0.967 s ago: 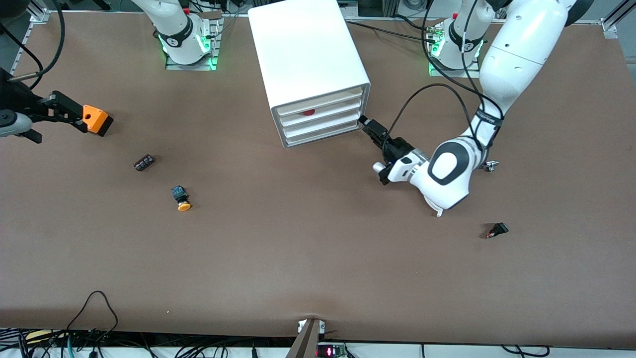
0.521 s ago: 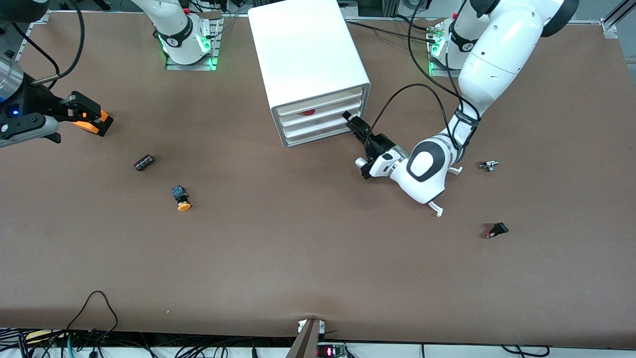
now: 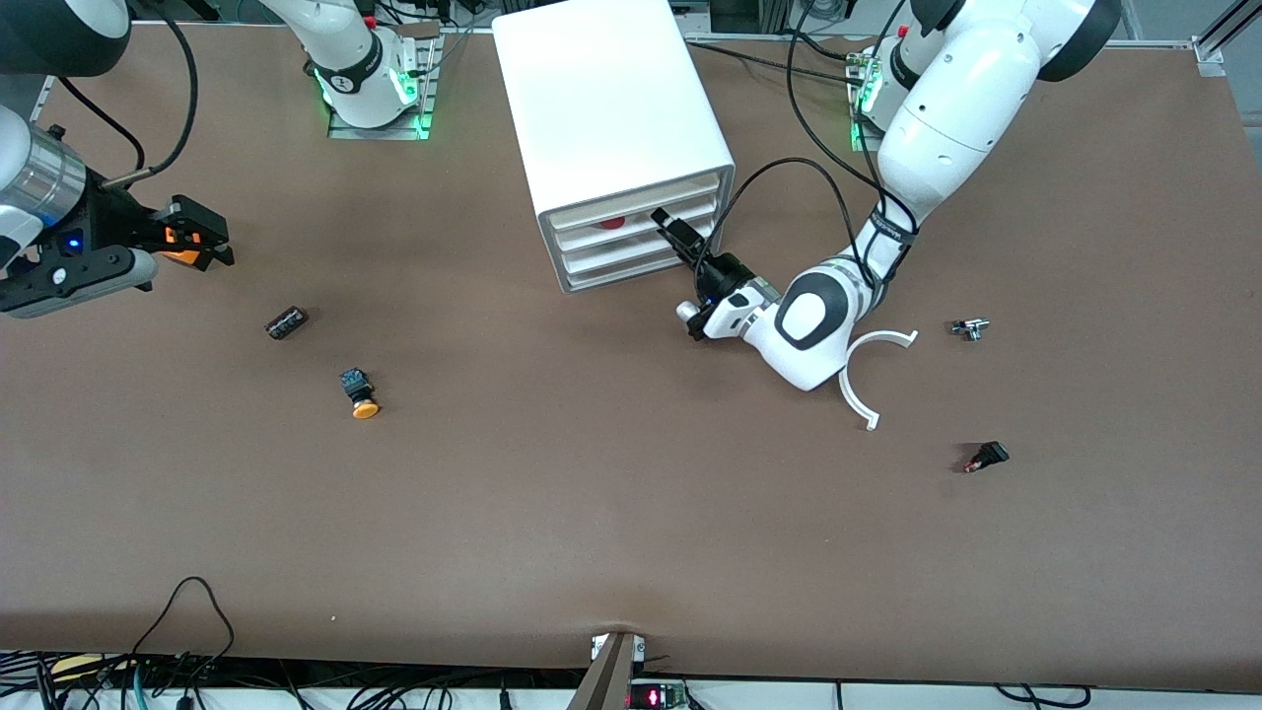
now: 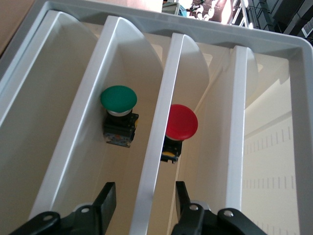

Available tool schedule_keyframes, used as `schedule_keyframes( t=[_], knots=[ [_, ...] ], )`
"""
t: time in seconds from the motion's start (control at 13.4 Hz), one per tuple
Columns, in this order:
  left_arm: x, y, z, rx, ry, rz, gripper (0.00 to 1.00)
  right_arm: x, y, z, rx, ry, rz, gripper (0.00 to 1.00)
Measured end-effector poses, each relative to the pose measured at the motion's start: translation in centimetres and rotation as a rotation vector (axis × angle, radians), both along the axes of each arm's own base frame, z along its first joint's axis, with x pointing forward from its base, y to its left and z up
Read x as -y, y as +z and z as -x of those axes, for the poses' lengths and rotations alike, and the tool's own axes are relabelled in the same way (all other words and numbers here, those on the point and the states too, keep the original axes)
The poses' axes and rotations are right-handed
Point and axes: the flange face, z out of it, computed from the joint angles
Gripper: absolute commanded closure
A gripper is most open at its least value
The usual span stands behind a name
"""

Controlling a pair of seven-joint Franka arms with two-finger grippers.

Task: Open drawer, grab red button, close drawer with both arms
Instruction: 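Pull the drawer open with the left gripper while the right gripper approaches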

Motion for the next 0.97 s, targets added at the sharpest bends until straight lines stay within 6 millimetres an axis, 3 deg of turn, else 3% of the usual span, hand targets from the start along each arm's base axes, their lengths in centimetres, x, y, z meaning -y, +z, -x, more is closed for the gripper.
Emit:
schedule_keyframes(
  t=[0.3,0.52,0.6,0.67,0.97],
  knots=[
    [0.2,-0.2,-0.3,0.002,0.04,-0.005,0.53,-1.0,-0.5,-0.1,-0.008,0.017,0.0,0.0],
    [0.0,-1.2,-0.5,-0.003,0.122,-0.03,0.67,-1.9,-0.7,-0.1,-0.012,0.031,-0.002,0.0],
    [0.1,-1.2,-0.4,-0.019,0.142,-0.022,0.65,-2.2,-0.9,-0.1,-0.015,0.037,-0.002,0.0],
    [0.3,-1.1,-0.3,-0.025,0.147,-0.016,0.56,-2.6,-1.1,-0.2,-0.018,0.043,-0.001,0.0],
    [0.5,-1.3,0.3,-0.046,0.137,-0.021,0.56,-3.2,-2.2,-0.6,-0.035,0.075,-0.002,0.0]
  ],
)
